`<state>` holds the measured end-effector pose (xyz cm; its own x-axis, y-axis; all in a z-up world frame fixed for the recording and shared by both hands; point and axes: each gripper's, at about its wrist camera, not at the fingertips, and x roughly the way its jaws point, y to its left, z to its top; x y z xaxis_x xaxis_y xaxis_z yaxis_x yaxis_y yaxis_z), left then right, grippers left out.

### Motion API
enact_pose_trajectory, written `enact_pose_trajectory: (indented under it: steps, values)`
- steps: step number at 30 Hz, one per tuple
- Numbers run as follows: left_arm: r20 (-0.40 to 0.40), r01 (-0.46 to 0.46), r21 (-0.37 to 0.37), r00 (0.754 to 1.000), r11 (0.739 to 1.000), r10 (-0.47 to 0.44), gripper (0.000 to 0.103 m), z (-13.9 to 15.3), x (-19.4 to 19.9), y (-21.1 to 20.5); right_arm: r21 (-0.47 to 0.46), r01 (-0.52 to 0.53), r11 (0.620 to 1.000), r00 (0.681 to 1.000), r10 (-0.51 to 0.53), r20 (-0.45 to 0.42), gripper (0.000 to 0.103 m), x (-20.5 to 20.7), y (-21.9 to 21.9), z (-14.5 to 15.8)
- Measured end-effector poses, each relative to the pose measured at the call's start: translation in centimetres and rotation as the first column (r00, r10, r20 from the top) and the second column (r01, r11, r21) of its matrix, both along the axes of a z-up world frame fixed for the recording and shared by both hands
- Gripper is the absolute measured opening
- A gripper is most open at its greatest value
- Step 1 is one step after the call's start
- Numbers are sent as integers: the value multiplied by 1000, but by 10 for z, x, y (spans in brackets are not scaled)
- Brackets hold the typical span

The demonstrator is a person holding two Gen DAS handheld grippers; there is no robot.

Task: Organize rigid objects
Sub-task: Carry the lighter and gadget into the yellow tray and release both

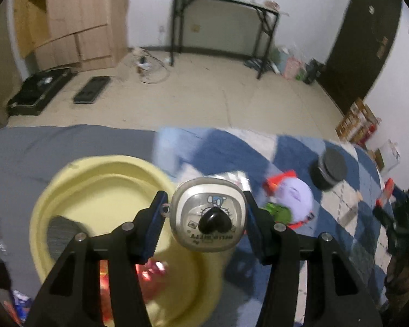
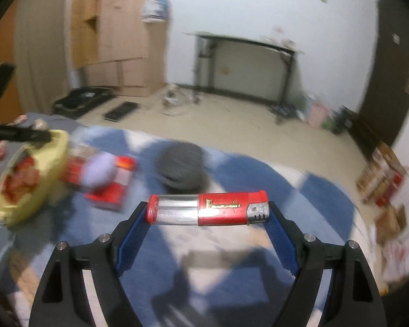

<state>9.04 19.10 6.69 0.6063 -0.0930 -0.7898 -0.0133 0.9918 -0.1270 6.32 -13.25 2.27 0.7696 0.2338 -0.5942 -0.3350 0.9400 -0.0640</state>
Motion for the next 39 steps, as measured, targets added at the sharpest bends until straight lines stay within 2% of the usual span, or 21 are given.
enact_pose_trajectory:
  steps: [3,6,12,16,19,25,29,32,34,36,37,39]
  values:
    - [22,-82,-9,996,997,83,56,12,-9,44,24,-113,993,994,113,8,82,-10,45,18]
    - [25,-146,-13,989,989,147,56,12,-25,79,27,-235,972,972,235,19,82,-22,100,29]
    - [-26,-228,-16,973,974,227,56,-15,-43,126,34,-414,909,909,415,-30,82,-30,211,23]
    - [-48,-256,-68,966,964,253,56,-36,-40,144,17,-468,883,881,468,-64,82,-26,254,14]
    - [-64,-263,-65,964,963,259,56,-52,-34,148,-3,-495,869,865,492,-101,82,-17,282,1]
    - [-96,-293,-101,954,951,284,56,-77,-27,163,-33,-513,858,852,504,-145,82,13,320,-27]
    - [-79,-295,-145,955,945,286,56,-83,-28,169,-85,-534,841,842,520,-147,82,15,337,-39]
    - [-76,-294,-143,955,945,286,56,-82,-27,170,-61,-538,841,839,526,-138,82,16,343,-39]
    - [-69,-298,-138,954,945,291,65,-78,-27,168,-55,-543,838,836,533,-132,83,16,345,-39]
    - [-46,-310,-134,951,941,306,98,-69,-30,168,-42,-552,833,829,543,-133,93,15,344,-37]
    - [-21,-316,-139,948,938,316,102,-62,-31,167,-34,-550,835,831,542,-129,102,13,339,-36]
    - [17,-317,-146,946,937,323,103,-44,-31,164,-5,-547,837,832,544,-107,103,10,328,-29]
